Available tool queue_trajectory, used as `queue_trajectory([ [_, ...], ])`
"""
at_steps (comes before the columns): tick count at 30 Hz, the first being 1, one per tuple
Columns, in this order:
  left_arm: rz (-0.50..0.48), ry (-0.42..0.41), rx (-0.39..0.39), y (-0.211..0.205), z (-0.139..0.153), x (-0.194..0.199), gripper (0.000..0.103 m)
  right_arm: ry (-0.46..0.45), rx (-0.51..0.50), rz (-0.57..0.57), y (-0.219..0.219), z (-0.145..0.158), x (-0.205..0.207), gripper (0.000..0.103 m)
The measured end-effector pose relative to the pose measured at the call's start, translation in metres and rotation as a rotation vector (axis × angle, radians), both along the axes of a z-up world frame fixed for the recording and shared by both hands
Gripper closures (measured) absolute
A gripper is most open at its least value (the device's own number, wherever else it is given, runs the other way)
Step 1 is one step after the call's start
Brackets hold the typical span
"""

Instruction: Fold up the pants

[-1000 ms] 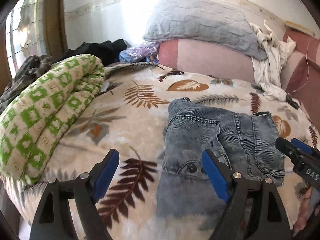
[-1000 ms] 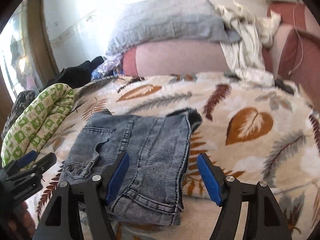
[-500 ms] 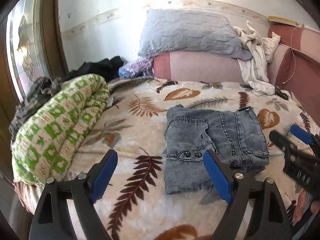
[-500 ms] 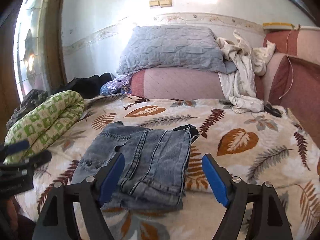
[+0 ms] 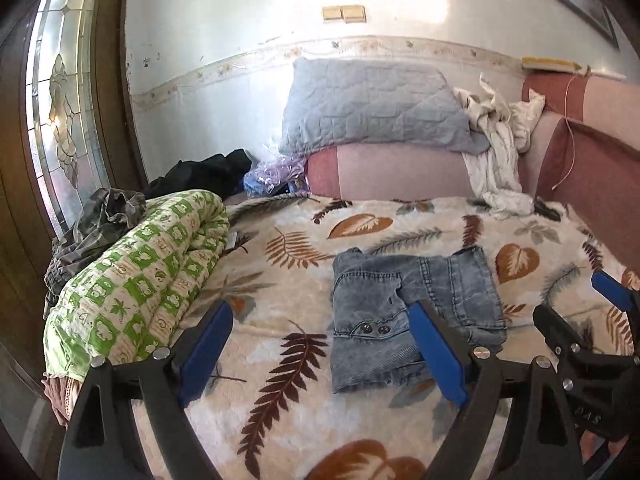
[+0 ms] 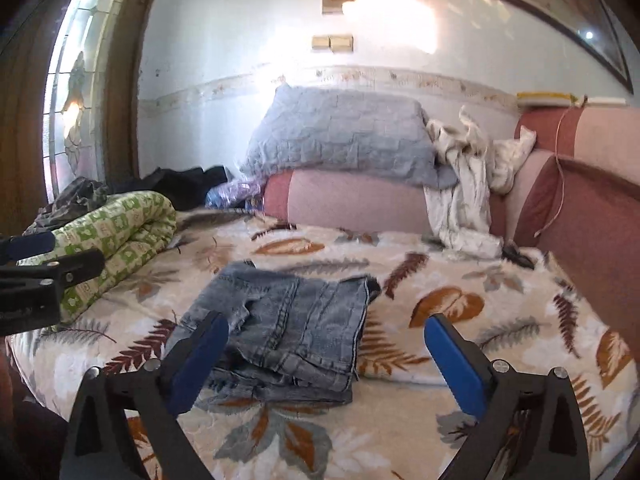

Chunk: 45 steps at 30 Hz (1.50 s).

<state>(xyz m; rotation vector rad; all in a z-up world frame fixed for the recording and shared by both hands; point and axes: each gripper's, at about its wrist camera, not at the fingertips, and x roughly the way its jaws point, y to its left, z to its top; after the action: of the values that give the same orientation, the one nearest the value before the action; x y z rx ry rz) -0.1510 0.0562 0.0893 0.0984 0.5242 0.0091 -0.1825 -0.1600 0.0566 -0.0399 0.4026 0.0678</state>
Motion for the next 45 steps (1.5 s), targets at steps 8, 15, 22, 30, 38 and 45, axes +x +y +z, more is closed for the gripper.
queue_trajectory([
  [8,0.023,-0.057,-0.023,0.014,0.020,-0.019,0.011,-0.077,0.049,-0.037,0.005,0.036,-0.025,0.000],
  [15,0.060,-0.097,-0.049,0.029,0.032,-0.033,0.009,-0.128,0.045,-0.004,0.014,0.057,-0.041,0.000],
  [22,0.093,-0.123,-0.064,0.041,0.040,-0.041,0.009,-0.155,0.043,-0.009,0.018,0.064,-0.049,0.000],
  [30,0.103,-0.115,-0.046,0.040,0.041,-0.046,0.009,-0.109,0.057,-0.021,0.020,0.059,-0.044,0.000],
  [38,0.150,-0.087,-0.065,0.046,0.040,-0.047,0.009,-0.060,0.030,-0.016,0.024,0.048,-0.041,0.000],
  [45,0.212,-0.081,-0.059,0.057,0.037,-0.045,0.009,-0.038,0.015,0.028,0.037,0.042,-0.039,0.000],
])
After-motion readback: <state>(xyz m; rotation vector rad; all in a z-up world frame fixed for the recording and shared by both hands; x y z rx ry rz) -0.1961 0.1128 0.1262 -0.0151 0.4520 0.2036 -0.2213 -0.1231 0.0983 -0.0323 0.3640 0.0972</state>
